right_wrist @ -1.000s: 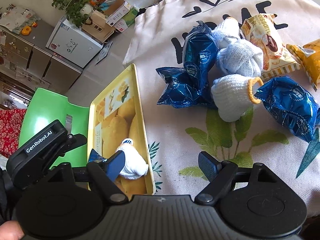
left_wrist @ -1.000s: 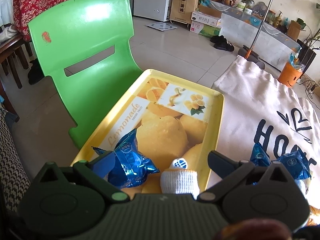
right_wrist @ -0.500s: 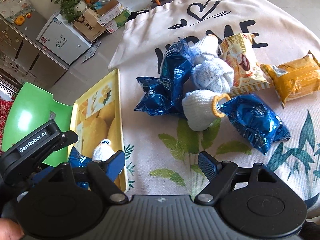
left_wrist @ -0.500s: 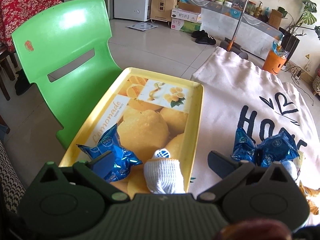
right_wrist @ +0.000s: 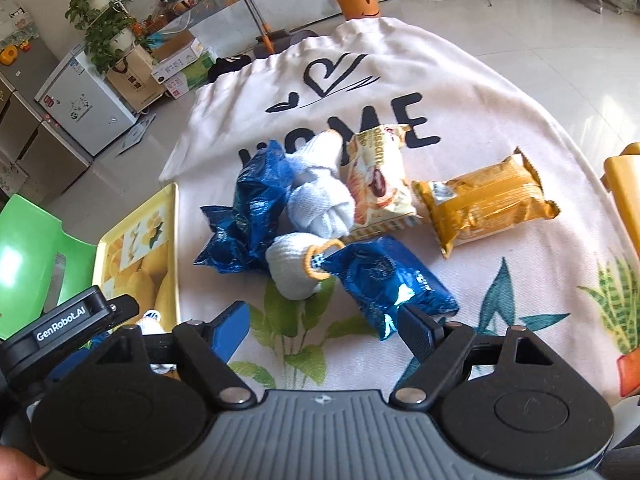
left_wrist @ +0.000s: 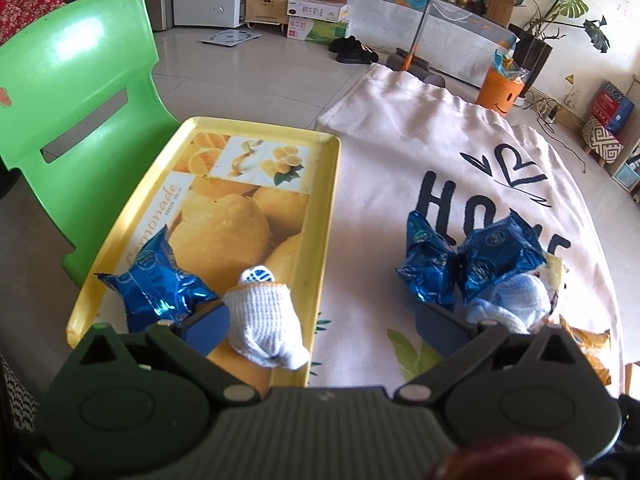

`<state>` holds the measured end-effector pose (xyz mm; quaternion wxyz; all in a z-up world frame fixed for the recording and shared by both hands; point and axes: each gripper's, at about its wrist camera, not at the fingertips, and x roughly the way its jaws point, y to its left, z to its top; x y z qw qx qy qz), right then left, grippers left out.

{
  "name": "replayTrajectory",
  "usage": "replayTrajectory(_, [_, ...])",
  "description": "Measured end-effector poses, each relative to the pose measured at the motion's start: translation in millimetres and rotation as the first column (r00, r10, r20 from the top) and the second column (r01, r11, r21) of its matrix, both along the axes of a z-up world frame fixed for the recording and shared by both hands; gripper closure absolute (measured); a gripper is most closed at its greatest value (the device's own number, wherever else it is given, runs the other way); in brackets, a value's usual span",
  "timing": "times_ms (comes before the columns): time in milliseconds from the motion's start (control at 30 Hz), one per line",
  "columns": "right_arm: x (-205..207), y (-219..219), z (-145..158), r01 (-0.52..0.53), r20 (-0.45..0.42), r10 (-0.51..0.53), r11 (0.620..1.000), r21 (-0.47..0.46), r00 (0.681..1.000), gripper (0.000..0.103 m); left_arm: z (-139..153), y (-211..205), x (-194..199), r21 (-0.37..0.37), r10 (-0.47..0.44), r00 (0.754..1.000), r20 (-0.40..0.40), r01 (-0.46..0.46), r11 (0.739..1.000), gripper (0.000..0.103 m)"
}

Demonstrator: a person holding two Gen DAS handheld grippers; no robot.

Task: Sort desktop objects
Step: 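Withdraw both grippers from the yellow tray back toward the pile, then move the left gripper to another blue foil packet while the right gripper approaches the white gloves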

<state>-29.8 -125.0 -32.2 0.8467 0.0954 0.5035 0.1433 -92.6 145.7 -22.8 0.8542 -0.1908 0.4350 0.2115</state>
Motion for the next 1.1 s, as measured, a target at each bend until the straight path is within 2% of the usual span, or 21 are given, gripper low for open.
replayTrajectory(333, [36,-50,29,0.022,0.009,-0.022,0.998,-0.065,1.000,0.021,7,-32,22,-0.064,-0.158,0.987,-0.022,0.157,0.986,0.001])
replayTrajectory(467, [53,-67,35,0.039,0.031,-0.037,0.996,-0.083,0.999,0.021,7,-35,38,-0.098,-0.183,0.982,-0.038,0.179,0.979,0.001])
replayTrajectory(567, [65,-78,31,0.065,0.027,-0.063,0.994,-0.090,0.998,0.016,5,-30,52,-0.100,-0.177,0.982,-0.058,0.171,0.980,0.001])
replayTrajectory(700, [79,-85,19,0.107,-0.035,-0.108,0.994,-0.034,0.994,0.016,2,-16,73,-0.118,-0.147,0.987,-0.062,0.139,0.983,0.001])
replayTrajectory(867, [91,-82,9,0.108,-0.076,-0.106,0.994,0.011,0.991,0.016,-6,-3,100,-0.029,-0.106,0.989,-0.099,0.104,0.994,0.001])
replayTrajectory(1100, [112,-91,-9,0.188,-0.132,-0.184,0.982,0.020,0.974,0.015,-31,13,126,-0.052,-0.049,0.989,-0.140,0.042,0.998,0.001])
